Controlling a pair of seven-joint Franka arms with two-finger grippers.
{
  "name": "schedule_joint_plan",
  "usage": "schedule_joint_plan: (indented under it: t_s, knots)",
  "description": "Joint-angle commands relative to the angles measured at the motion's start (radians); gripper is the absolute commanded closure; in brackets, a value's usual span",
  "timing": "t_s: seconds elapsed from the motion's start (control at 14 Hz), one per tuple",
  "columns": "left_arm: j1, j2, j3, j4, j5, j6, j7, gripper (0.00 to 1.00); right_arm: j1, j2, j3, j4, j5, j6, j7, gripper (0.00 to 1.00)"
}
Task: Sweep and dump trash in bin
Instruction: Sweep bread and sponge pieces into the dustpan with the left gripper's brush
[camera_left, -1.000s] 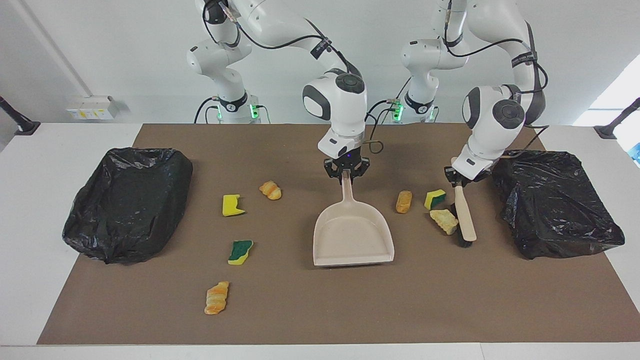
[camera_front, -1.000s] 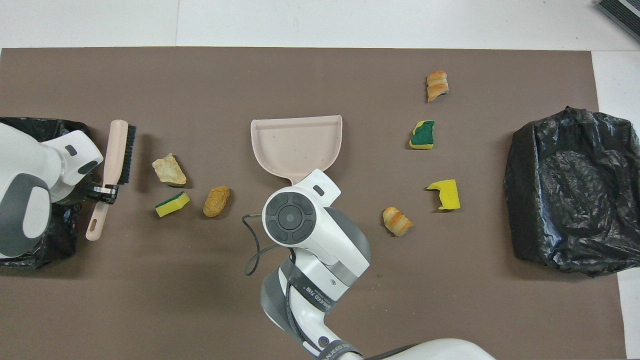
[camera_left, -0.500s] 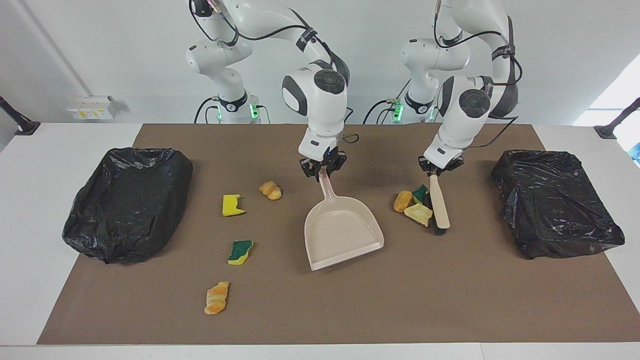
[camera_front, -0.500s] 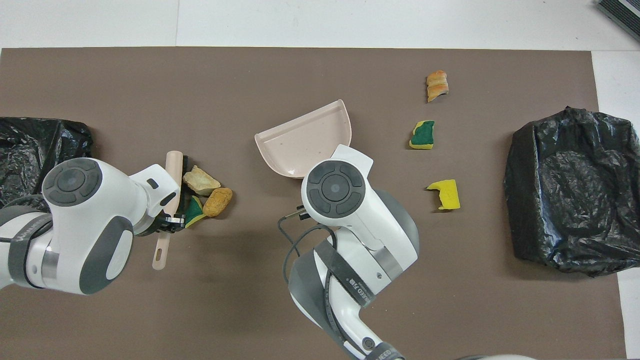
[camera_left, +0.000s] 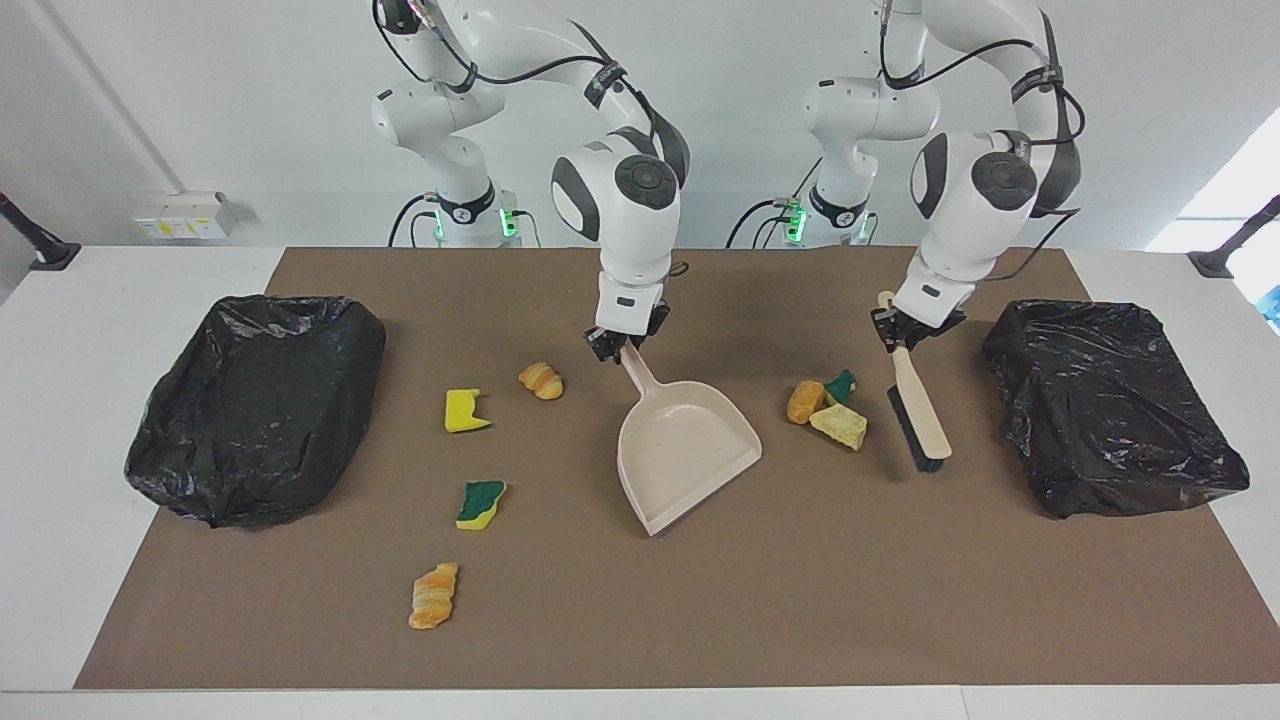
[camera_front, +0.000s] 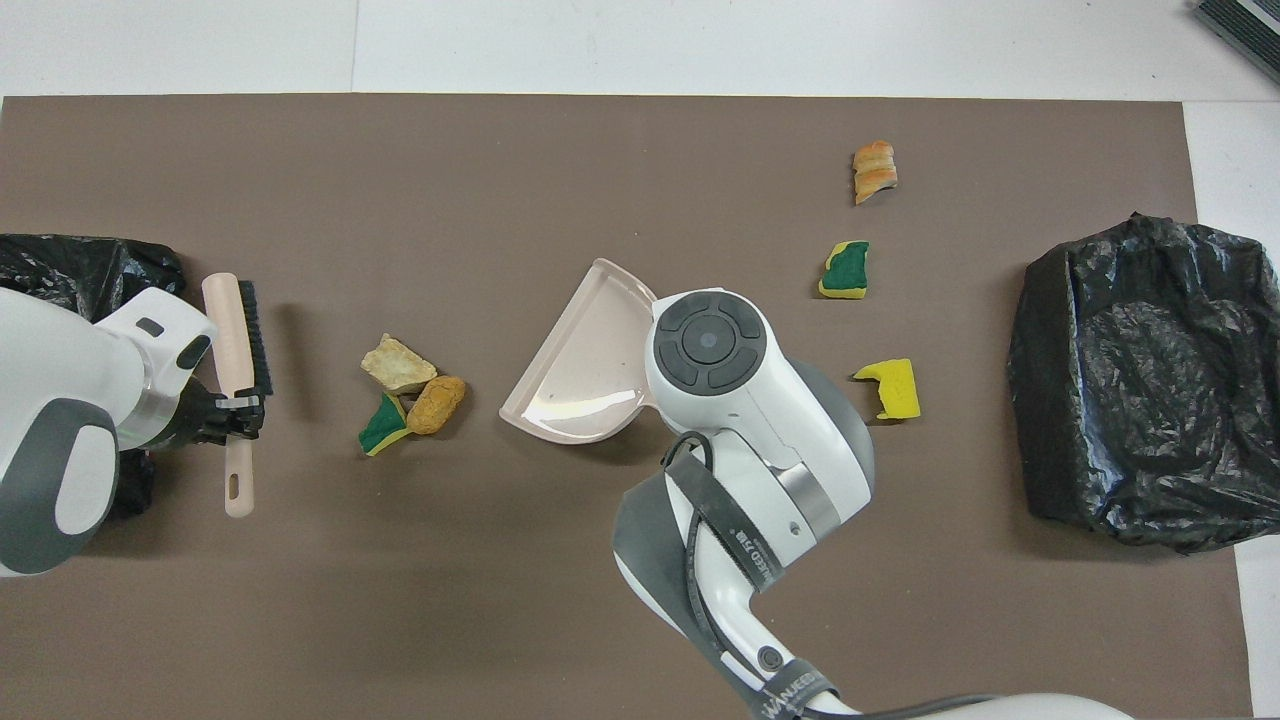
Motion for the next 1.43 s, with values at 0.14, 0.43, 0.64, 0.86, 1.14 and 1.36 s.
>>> schedule_joint_plan:
  t_s: [0.14, 0.43, 0.64, 0.86, 1.14, 1.36]
  knots:
    - [-0.057, -0.044, -0.012, -0.098, -0.024, 0.02, -0.019, 1.0, -0.026, -0.065, 0.008, -0.113, 0.022, 0.036, -0.277, 1.0]
    - [-0.151, -0.042, -0.012, -0.145, -0.043, 0.098, -0.017, 1.0, -0.018, -0.085, 0.009, -0.147, 0.022, 0.053, -0.333, 1.0]
    - [-0.235, -0.037, -0.012, -0.156, -0.068, 0.103, -0.017, 1.0, -0.02, -0.088, 0.009, -0.156, 0.022, 0.066, -0.328, 1.0]
    - [-0.338, -0.041, -0.012, -0.153, -0.122, 0.099, -0.024, 1.0, -0.023, -0.088, 0.009, -0.156, 0.022, 0.07, -0.33, 1.0]
    - [-0.49, -0.042, -0.016, -0.132, -0.249, 0.103, -0.031, 1.0, -0.029, -0.085, 0.009, -0.156, 0.022, 0.072, -0.324, 1.0]
    - [-0.519, -0.056, -0.019, -0.086, -0.269, 0.085, -0.057, 1.0, -0.034, -0.082, 0.008, -0.155, 0.022, 0.076, -0.319, 1.0]
